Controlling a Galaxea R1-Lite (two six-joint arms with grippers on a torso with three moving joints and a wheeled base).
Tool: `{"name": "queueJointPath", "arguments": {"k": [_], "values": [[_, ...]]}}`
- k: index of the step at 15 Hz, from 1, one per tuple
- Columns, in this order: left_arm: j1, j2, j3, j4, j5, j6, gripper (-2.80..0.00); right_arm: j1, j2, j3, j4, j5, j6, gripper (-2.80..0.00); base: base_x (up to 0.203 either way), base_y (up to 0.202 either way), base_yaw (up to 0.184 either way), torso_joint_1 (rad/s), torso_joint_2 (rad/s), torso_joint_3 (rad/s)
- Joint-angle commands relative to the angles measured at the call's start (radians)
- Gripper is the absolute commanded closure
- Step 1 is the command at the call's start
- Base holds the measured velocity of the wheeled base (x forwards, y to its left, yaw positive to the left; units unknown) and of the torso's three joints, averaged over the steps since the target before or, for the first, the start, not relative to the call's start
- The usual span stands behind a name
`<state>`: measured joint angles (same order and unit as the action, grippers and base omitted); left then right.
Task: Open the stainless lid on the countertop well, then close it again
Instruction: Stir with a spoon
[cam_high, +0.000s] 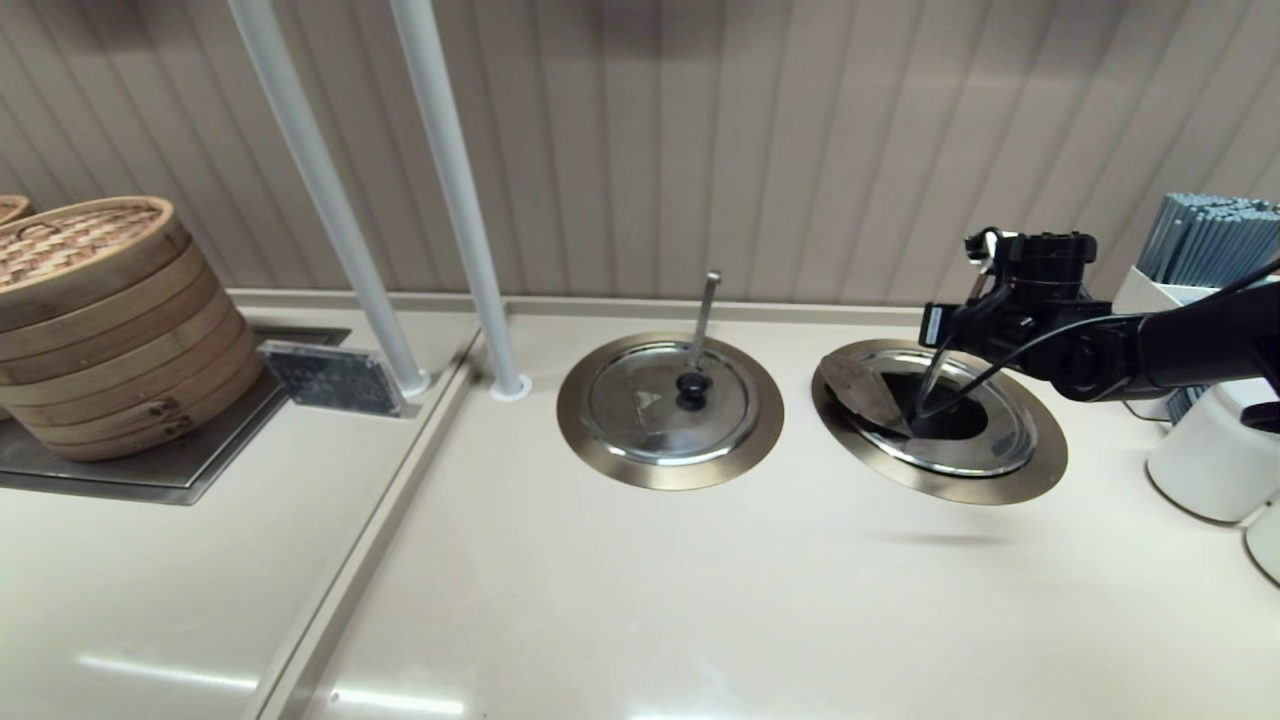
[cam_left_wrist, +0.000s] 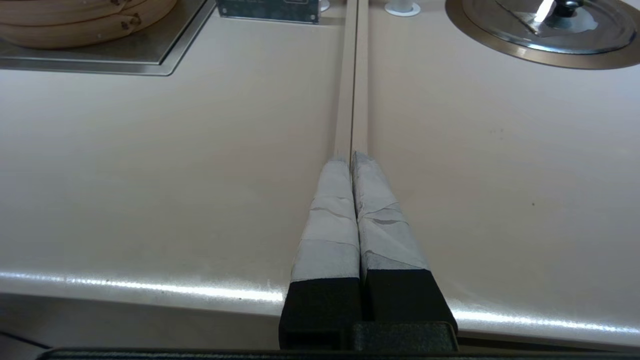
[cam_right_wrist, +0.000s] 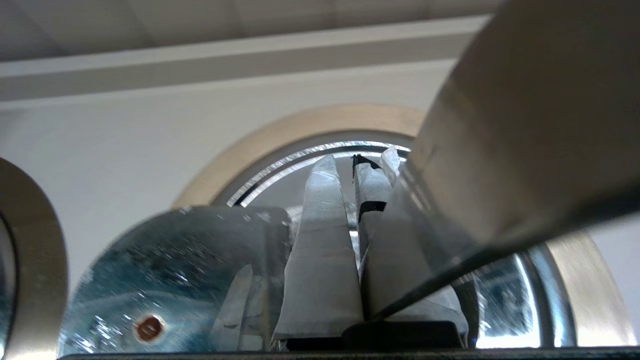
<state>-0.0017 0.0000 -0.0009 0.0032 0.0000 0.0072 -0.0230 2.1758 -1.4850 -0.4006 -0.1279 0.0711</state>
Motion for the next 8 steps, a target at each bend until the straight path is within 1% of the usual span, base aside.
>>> {"name": "queueJointPath", "arguments": {"k": [1, 3, 5, 8], "values": [[0.000, 0.000, 0.001, 0.001, 0.000, 0.000, 0.00, -0.041, -0.070, 0.107, -0.056, 0.019, -0.001, 0.00, 0.000, 0.000, 0.000, 0.000, 0.00, 0.000], [0.000, 0.000, 0.000, 0.001, 0.000, 0.000, 0.00, -0.062, -0.049, 0.099, -0.080, 0.026, -0.004, 0.00, 0.000, 0.000, 0.000, 0.000, 0.00, 0.000], [0.000, 0.000, 0.001, 0.000, 0.000, 0.000, 0.00, -0.071, 0.002, 0.041, -0.082, 0.025, -0.005, 0.00, 0.000, 0.000, 0.000, 0.000, 0.00, 0.000], [0.000, 0.000, 0.000, 0.001, 0.000, 0.000, 0.00, -0.063, 0.073, -0.093, -0.060, 0.020, -0.005, 0.00, 0.000, 0.000, 0.000, 0.000, 0.00, 0.000]]}}
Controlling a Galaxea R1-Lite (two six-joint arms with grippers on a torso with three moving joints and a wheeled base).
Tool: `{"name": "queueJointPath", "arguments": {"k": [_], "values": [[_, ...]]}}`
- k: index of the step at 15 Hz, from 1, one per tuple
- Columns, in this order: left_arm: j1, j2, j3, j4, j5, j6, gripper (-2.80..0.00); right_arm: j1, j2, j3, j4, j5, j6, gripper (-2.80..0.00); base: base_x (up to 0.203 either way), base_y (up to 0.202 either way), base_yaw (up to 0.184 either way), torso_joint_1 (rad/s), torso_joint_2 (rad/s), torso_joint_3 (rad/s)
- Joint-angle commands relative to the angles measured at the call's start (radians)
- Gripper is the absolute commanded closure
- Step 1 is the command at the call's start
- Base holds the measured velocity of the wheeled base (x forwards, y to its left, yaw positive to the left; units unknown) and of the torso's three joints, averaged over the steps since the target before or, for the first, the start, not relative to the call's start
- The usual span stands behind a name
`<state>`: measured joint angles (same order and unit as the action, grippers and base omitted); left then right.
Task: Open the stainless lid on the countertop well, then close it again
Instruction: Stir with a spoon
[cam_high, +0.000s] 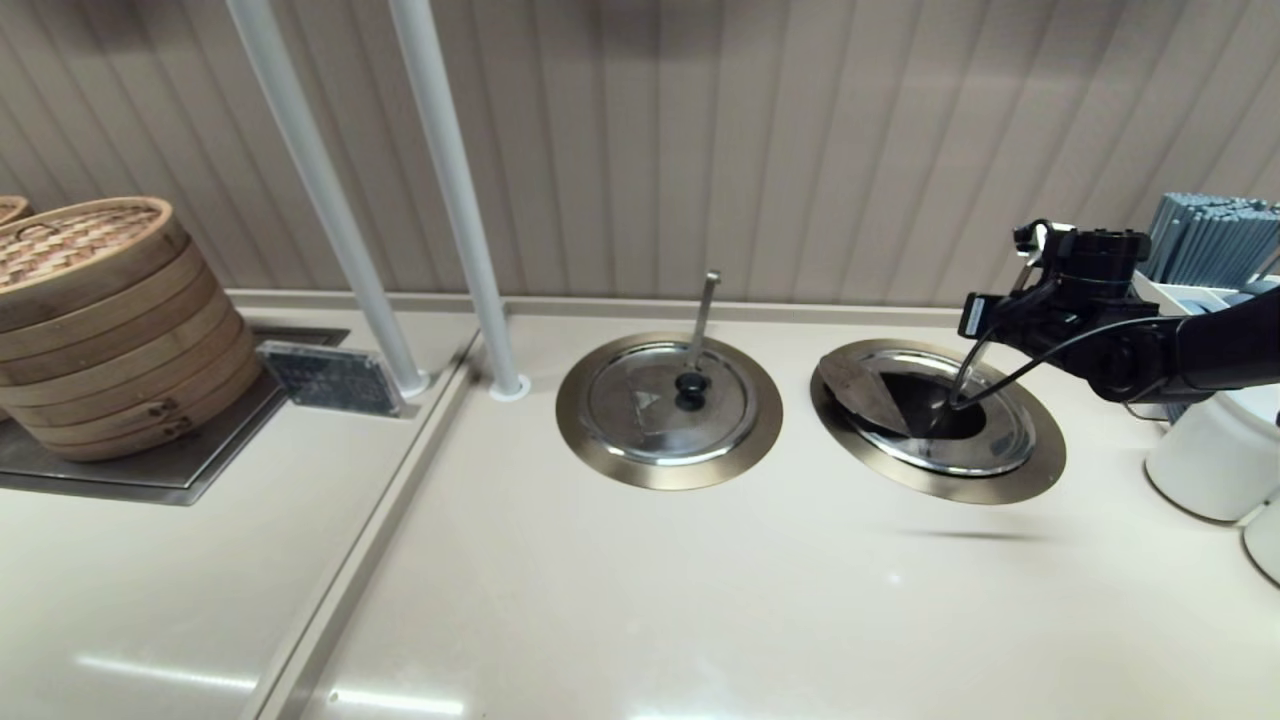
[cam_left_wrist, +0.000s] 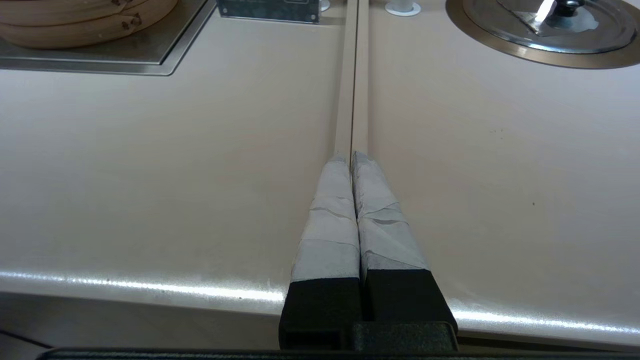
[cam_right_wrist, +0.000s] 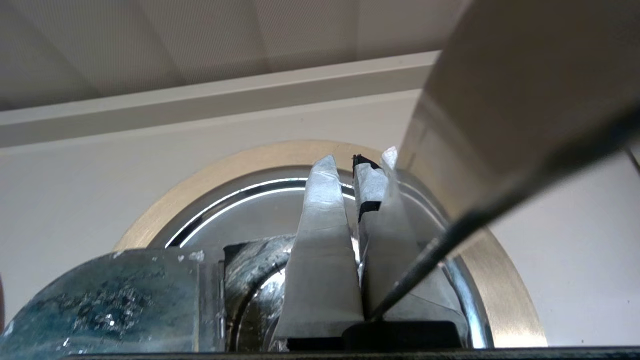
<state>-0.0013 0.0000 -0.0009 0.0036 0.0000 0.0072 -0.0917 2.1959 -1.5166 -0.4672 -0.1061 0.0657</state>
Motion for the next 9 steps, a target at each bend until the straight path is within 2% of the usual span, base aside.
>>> {"name": "queueJointPath", "arguments": {"k": [1, 3, 5, 7, 9], "values": [[0.000, 0.000, 0.000, -0.001, 0.000, 0.000, 0.00, 0.014, 0.074, -0.107, 0.034, -0.004, 0.001, 0.00, 0.000, 0.000, 0.000, 0.000, 0.00, 0.000], [0.000, 0.000, 0.001, 0.000, 0.000, 0.000, 0.00, 0.044, 0.105, -0.161, 0.066, -0.024, 0.003, 0.00, 0.000, 0.000, 0.000, 0.000, 0.00, 0.000], [0.000, 0.000, -0.001, -0.001, 0.000, 0.000, 0.00, 0.071, 0.101, -0.159, 0.067, -0.035, 0.006, 0.00, 0.000, 0.000, 0.000, 0.000, 0.00, 0.000], [0.000, 0.000, 0.001, -0.001, 0.000, 0.000, 0.00, 0.078, 0.086, -0.137, 0.067, -0.040, 0.008, 0.00, 0.000, 0.000, 0.000, 0.000, 0.00, 0.000], [0.000, 0.000, 0.001, -0.001, 0.000, 0.000, 0.00, 0.075, 0.038, -0.052, 0.062, -0.038, 0.009, 0.00, 0.000, 0.000, 0.000, 0.000, 0.00, 0.000]]}}
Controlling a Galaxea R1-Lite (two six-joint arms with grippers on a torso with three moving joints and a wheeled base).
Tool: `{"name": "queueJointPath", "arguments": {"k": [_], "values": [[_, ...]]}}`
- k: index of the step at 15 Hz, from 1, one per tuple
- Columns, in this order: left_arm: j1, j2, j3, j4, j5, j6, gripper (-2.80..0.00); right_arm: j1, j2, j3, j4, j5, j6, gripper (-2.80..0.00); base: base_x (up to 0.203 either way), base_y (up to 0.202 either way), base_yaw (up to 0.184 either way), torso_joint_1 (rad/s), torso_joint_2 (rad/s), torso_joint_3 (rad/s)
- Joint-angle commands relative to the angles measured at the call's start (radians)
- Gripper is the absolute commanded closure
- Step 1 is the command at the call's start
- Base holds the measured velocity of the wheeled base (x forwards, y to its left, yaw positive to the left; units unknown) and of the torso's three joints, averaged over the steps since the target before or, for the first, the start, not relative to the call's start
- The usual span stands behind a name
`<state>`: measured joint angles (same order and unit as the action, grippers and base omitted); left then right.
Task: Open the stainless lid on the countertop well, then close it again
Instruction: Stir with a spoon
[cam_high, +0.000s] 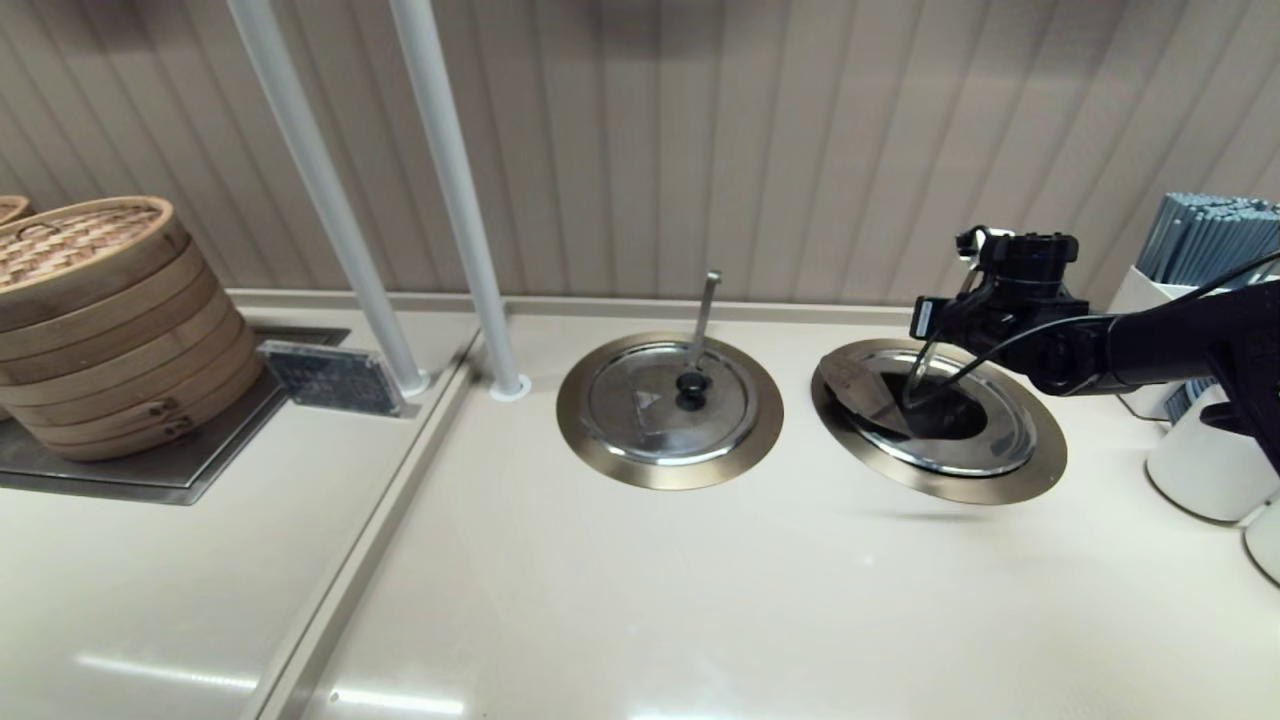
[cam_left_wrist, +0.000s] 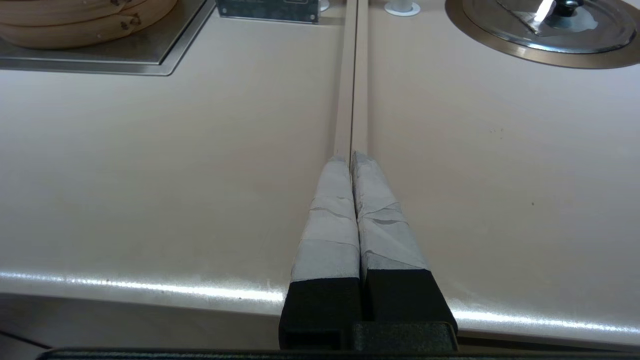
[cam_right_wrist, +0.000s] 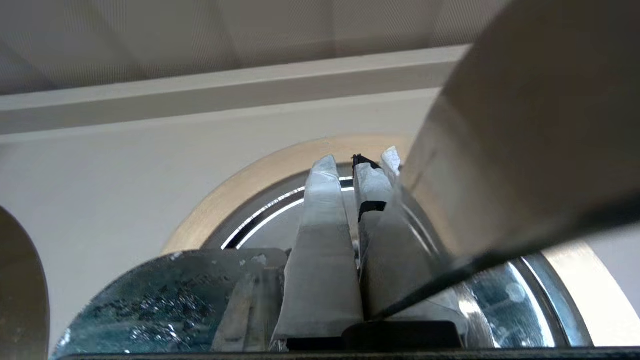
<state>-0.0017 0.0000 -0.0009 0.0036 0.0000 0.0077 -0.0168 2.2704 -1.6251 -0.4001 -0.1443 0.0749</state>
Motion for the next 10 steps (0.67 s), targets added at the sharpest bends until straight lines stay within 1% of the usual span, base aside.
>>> {"name": "queueJointPath", "arguments": {"k": [1, 2, 3, 5, 8, 10], "values": [[0.000, 0.000, 0.000, -0.001, 0.000, 0.000, 0.00, -0.006, -0.065, 0.115, -0.012, 0.004, 0.001, 0.00, 0.000, 0.000, 0.000, 0.000, 0.00, 0.000], [0.000, 0.000, -0.001, -0.001, 0.000, 0.000, 0.00, -0.024, -0.089, 0.169, -0.034, 0.012, 0.000, 0.00, 0.000, 0.000, 0.000, 0.000, 0.00, 0.000], [0.000, 0.000, 0.001, 0.000, 0.000, -0.001, 0.00, -0.060, -0.100, 0.199, -0.074, 0.026, -0.001, 0.00, 0.000, 0.000, 0.000, 0.000, 0.00, 0.000], [0.000, 0.000, 0.001, 0.001, 0.000, 0.000, 0.00, -0.115, -0.099, 0.206, -0.100, 0.046, -0.005, 0.00, 0.000, 0.000, 0.000, 0.000, 0.00, 0.000], [0.000, 0.000, -0.001, -0.001, 0.000, 0.000, 0.00, -0.125, -0.059, 0.148, -0.097, 0.066, -0.007, 0.00, 0.000, 0.000, 0.000, 0.000, 0.00, 0.000], [0.000, 0.000, 0.000, 0.000, 0.000, 0.000, 0.00, -0.103, -0.016, 0.064, -0.073, 0.062, -0.009, 0.00, 0.000, 0.000, 0.000, 0.000, 0.00, 0.000]]}}
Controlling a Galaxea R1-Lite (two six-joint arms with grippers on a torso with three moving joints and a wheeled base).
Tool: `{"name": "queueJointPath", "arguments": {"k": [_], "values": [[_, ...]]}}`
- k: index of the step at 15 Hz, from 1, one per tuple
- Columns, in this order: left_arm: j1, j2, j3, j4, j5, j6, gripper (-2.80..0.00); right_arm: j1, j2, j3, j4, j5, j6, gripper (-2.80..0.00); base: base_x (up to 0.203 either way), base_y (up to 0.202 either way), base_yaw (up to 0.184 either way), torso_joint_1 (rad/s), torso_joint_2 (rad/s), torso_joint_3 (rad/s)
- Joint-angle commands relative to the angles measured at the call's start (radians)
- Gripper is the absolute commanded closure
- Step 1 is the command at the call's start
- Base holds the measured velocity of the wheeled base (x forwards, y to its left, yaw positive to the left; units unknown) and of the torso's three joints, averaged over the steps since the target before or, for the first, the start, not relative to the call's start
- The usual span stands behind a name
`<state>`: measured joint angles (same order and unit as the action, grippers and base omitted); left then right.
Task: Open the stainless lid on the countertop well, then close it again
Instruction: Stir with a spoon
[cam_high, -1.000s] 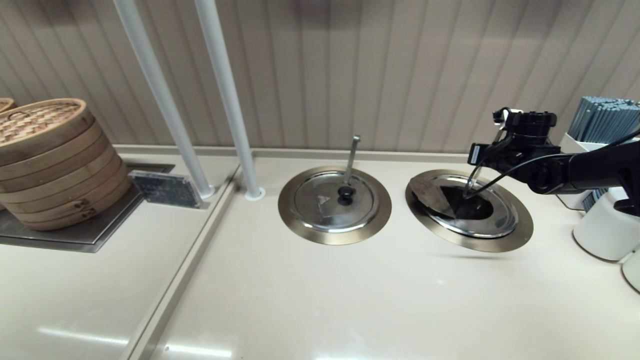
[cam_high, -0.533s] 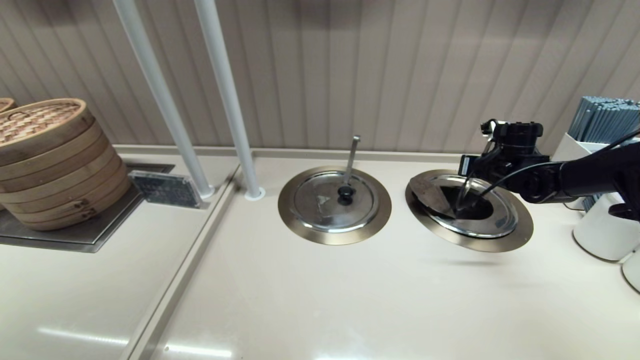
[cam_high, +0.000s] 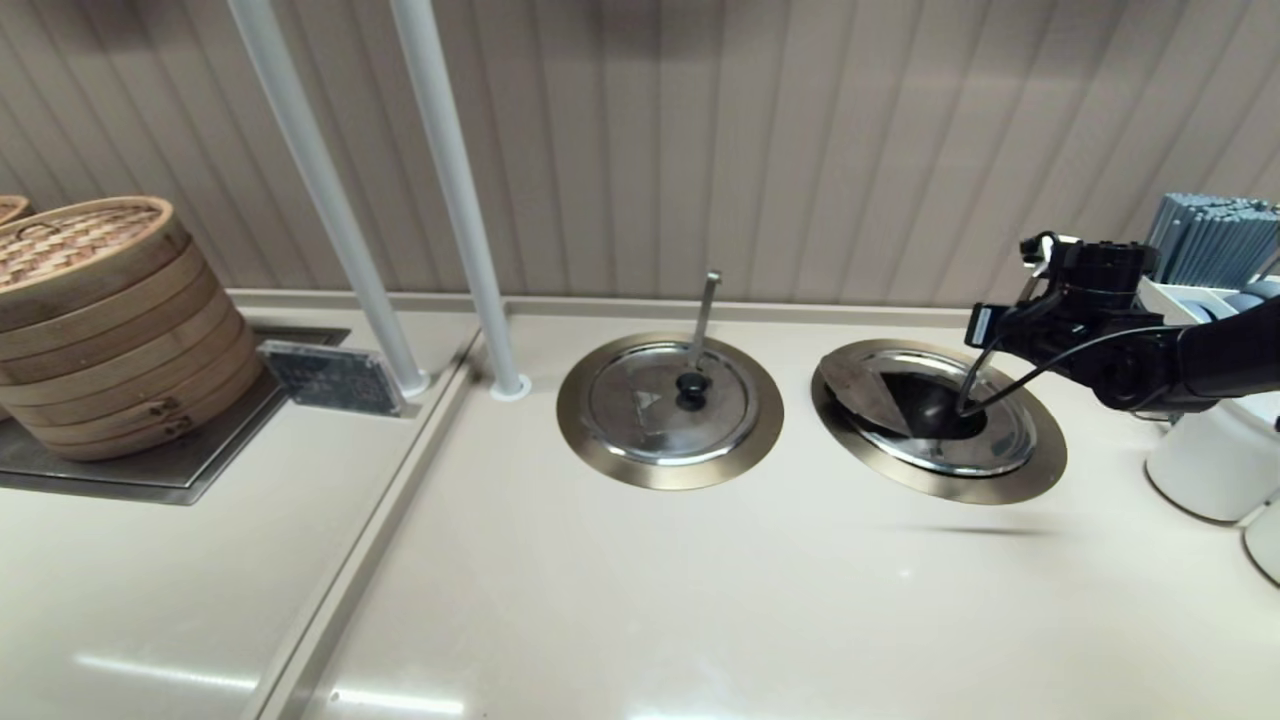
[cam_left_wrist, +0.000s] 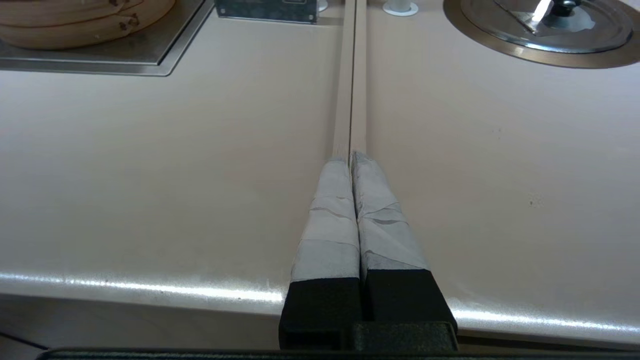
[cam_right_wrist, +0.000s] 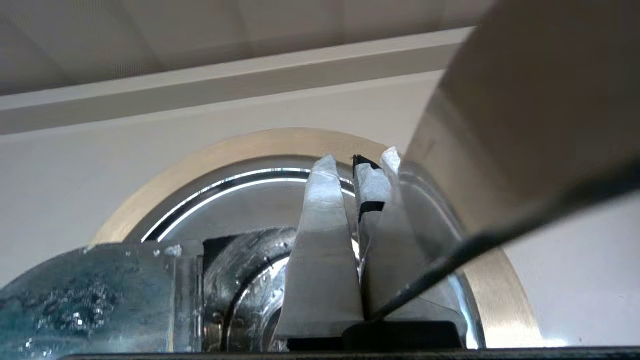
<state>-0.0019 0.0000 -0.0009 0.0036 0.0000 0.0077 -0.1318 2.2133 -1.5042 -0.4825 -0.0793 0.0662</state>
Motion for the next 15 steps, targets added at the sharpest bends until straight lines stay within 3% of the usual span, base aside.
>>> {"name": "queueJointPath", "arguments": {"k": [1, 4, 7, 11, 15], "values": [[0.000, 0.000, -0.001, -0.001, 0.000, 0.000, 0.00, 0.035, 0.065, -0.108, 0.035, -0.014, 0.000, 0.00, 0.000, 0.000, 0.000, 0.000, 0.00, 0.000], [0.000, 0.000, -0.001, -0.001, 0.000, 0.000, 0.00, 0.121, 0.086, -0.151, 0.057, -0.068, 0.003, 0.00, 0.000, 0.000, 0.000, 0.000, 0.00, 0.000], [0.000, 0.000, 0.000, 0.001, 0.000, 0.000, 0.00, 0.131, 0.032, -0.070, 0.053, -0.072, 0.008, 0.00, 0.000, 0.000, 0.000, 0.000, 0.00, 0.000], [0.000, 0.000, 0.001, -0.001, 0.000, 0.000, 0.00, 0.072, -0.051, 0.110, -0.013, -0.051, 0.006, 0.00, 0.000, 0.000, 0.000, 0.000, 0.00, 0.000], [0.000, 0.000, -0.001, -0.001, 0.000, 0.000, 0.00, 0.014, -0.023, 0.104, -0.058, -0.016, 0.000, 0.00, 0.000, 0.000, 0.000, 0.000, 0.00, 0.000]]}}
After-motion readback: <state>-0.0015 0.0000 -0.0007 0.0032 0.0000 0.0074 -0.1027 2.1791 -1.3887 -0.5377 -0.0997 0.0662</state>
